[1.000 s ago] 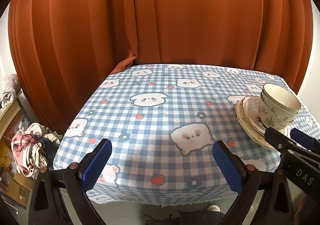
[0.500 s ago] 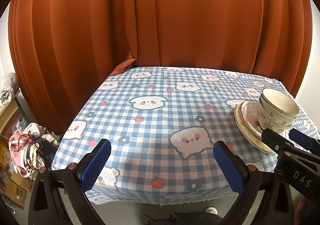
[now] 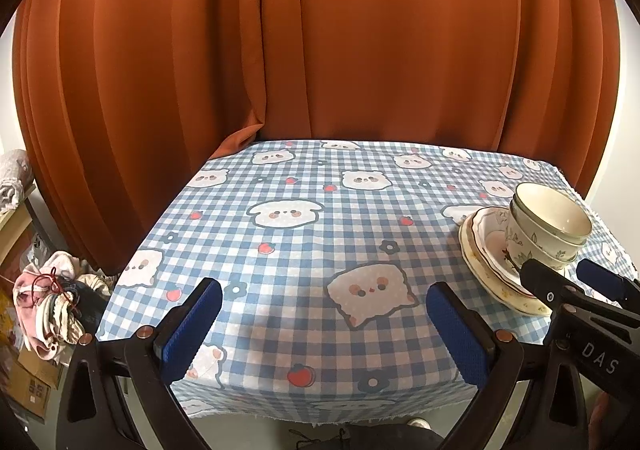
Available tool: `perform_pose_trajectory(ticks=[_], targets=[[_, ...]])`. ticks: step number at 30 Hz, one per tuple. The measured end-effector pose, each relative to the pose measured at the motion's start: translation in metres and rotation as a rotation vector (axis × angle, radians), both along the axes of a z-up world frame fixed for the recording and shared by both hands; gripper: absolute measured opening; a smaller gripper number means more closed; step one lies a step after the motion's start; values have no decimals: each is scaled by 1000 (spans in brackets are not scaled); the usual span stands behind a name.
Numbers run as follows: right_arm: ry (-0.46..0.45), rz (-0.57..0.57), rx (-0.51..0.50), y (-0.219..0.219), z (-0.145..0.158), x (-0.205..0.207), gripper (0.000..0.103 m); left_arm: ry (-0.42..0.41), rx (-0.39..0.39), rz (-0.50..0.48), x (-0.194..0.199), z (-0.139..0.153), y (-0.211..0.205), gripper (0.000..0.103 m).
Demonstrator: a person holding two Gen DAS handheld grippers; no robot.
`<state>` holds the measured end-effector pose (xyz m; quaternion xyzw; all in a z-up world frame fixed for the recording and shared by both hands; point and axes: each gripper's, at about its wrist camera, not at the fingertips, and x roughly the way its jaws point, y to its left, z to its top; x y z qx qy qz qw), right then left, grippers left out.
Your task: Organize plates and bowls
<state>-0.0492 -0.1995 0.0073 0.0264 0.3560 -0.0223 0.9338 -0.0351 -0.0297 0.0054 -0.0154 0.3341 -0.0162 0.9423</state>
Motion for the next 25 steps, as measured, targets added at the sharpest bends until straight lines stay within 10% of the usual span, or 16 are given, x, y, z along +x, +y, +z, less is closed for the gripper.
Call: perform_pose_trajectory(ticks=[25], targets=[[2, -11, 7, -5, -1, -3, 83, -1, 3, -4, 1, 2, -4, 103]])
